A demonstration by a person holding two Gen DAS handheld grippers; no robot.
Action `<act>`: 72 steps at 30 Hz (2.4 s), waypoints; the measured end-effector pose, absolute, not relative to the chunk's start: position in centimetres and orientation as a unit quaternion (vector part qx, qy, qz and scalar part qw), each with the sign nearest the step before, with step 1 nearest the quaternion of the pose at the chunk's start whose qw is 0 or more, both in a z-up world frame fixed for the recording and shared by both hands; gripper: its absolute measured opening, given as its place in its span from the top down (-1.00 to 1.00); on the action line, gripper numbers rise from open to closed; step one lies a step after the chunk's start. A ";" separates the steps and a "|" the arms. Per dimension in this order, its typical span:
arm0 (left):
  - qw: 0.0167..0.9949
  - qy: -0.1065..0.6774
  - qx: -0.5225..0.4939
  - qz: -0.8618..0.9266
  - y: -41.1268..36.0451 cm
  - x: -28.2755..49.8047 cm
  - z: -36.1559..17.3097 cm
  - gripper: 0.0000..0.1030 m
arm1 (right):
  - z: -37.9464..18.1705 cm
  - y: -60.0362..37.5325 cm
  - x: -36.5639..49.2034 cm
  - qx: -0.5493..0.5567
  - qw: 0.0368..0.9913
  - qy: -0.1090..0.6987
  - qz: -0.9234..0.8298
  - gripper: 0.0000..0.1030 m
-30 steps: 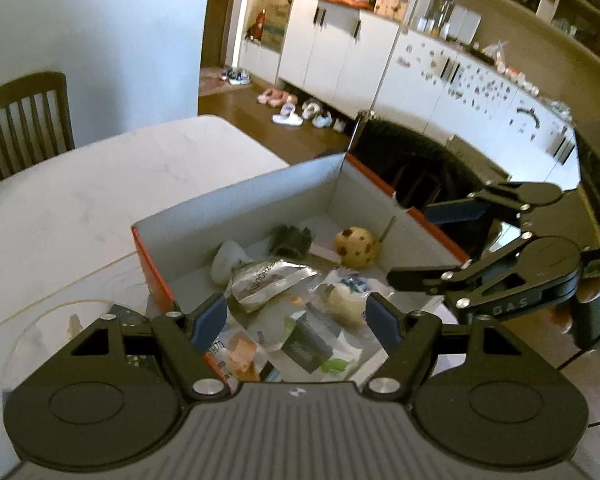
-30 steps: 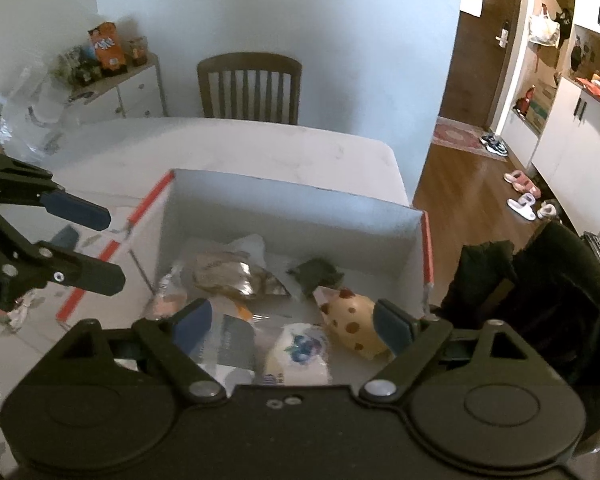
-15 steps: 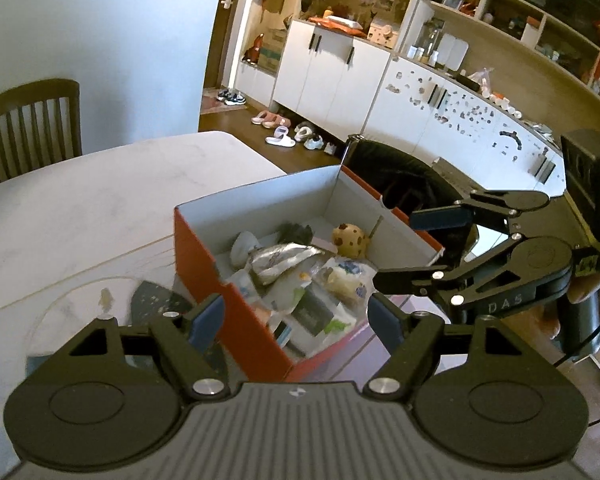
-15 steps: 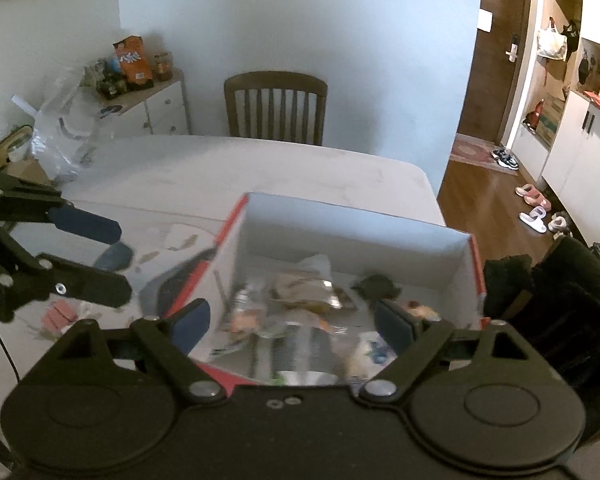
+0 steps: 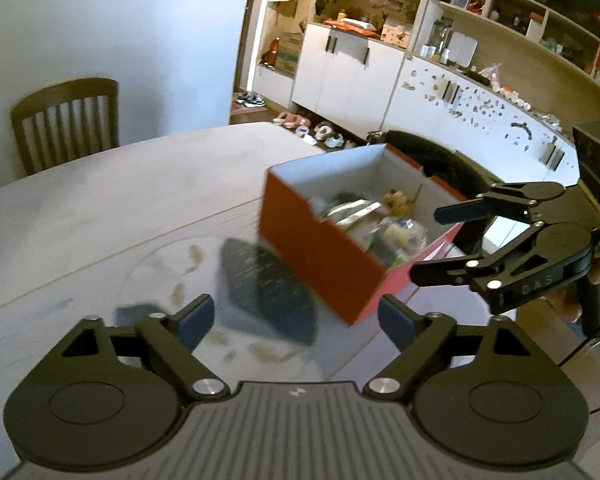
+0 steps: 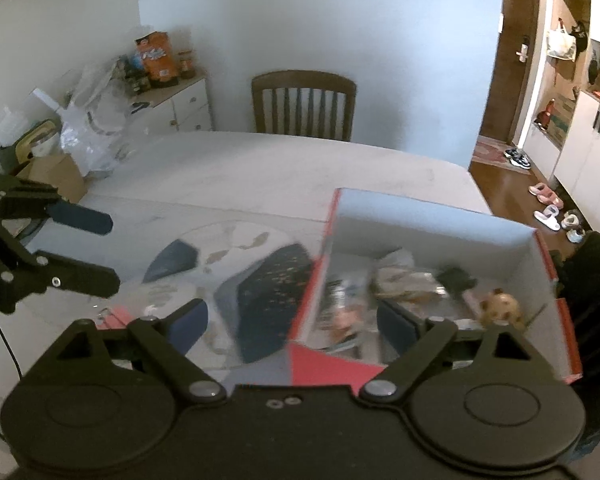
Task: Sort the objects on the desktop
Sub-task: 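Withdraw both grippers from the shoebox back over the glass tabletop, then grasp the pink binder clip with left gripper while right grasps white USB cable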
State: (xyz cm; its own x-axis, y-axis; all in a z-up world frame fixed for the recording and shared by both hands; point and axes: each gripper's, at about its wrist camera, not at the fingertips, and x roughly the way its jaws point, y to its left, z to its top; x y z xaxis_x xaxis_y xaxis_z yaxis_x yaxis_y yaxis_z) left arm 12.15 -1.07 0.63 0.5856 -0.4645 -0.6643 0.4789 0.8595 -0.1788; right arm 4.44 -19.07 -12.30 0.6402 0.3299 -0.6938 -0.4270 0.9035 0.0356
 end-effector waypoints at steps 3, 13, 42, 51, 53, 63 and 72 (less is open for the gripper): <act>0.889 0.377 0.011 -0.260 1.1 11.6 -0.3 -1.00 | -13.0 -17.0 3.7 -0.068 0.900 0.371 0.220 -0.82; 0.882 0.396 0.036 -0.252 4.7 9.7 -4.8 -1.00 | -16.3 -11.1 2.9 -0.068 0.893 0.397 0.203 -0.82; 0.878 0.394 0.064 -0.264 7.4 11.1 -12.5 -0.99 | -24.0 -2.2 6.9 -0.069 0.873 0.456 0.158 -0.57; 0.878 0.384 0.082 -0.272 6.9 11.2 -13.2 -0.94 | -25.4 -1.5 7.3 -0.082 0.865 0.467 0.163 -0.29; 0.879 0.380 0.089 -0.274 6.7 11.2 -13.3 -0.91 | -25.5 -1.5 7.2 -0.088 0.865 0.466 0.163 -0.04; 0.880 0.375 0.092 -0.277 6.6 11.0 -13.3 -0.78 | -25.4 -4.2 7.0 -0.084 0.864 0.472 0.156 0.20; 0.875 0.383 0.102 -0.278 5.9 10.9 -14.0 -0.47 | -24.8 -5.1 6.2 -0.038 0.862 0.486 0.140 -0.16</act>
State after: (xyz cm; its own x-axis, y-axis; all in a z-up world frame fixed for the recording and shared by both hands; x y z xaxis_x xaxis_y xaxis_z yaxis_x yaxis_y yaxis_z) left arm 10.86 5.86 -14.00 0.5526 -0.4079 -0.7268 0.5638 0.8252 -0.0344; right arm 6.24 -5.09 -24.77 0.4883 0.2040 -0.8485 -0.2782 0.9579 0.0702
